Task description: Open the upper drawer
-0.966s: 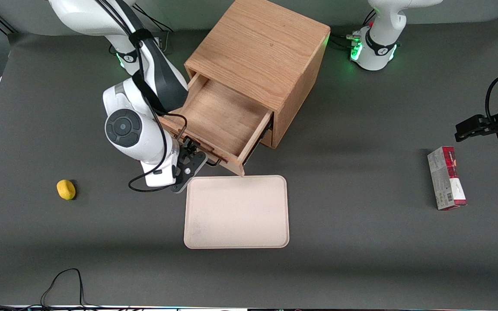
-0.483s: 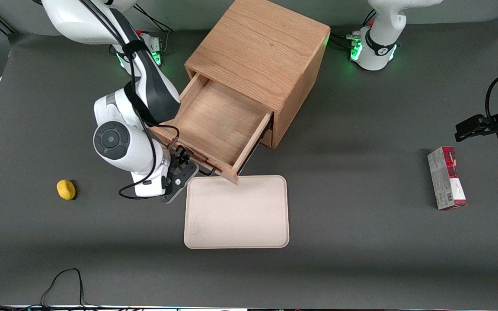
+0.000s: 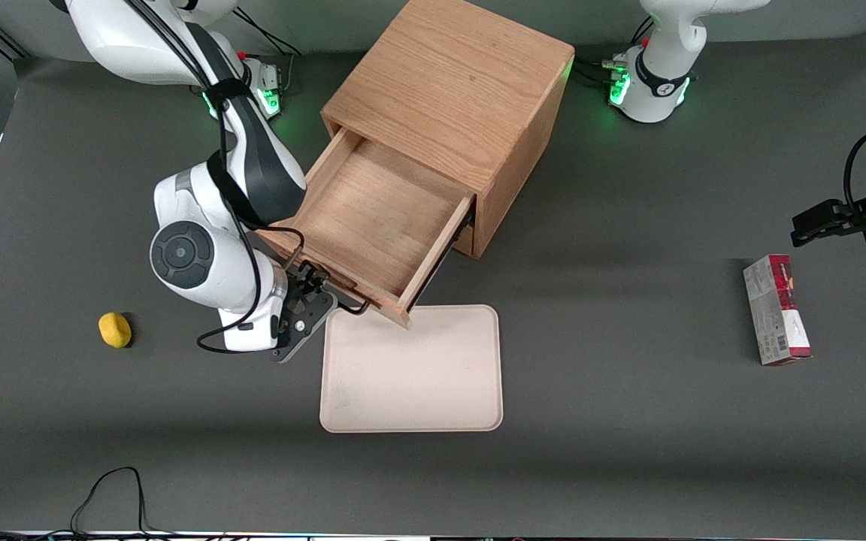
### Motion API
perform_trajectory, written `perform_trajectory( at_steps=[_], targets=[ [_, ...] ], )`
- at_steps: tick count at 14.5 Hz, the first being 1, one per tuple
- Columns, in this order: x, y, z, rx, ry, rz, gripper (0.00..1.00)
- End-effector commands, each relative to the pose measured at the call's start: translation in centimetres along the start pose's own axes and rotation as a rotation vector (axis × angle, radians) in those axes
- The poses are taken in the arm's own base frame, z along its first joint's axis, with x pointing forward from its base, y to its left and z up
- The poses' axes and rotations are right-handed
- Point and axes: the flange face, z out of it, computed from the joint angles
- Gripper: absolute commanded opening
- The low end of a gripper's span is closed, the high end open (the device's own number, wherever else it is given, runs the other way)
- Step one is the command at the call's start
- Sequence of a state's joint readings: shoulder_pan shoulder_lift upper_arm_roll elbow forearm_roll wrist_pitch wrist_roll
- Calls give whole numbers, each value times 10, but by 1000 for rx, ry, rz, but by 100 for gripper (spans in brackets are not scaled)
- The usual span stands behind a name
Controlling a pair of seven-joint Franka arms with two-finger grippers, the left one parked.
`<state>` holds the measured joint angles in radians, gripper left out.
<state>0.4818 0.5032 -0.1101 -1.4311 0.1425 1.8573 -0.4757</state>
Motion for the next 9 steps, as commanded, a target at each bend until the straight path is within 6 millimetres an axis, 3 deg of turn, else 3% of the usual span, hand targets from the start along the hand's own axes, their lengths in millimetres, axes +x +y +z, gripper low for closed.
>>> perform_trajectory(
  at_steps=[1,4,9],
  targets=[
    [5,1,-28,-19,14,-15,100],
    [4,-2,-80,-26,26,-20,100],
    [-31,18,-163,-86,104,110,100]
  ],
)
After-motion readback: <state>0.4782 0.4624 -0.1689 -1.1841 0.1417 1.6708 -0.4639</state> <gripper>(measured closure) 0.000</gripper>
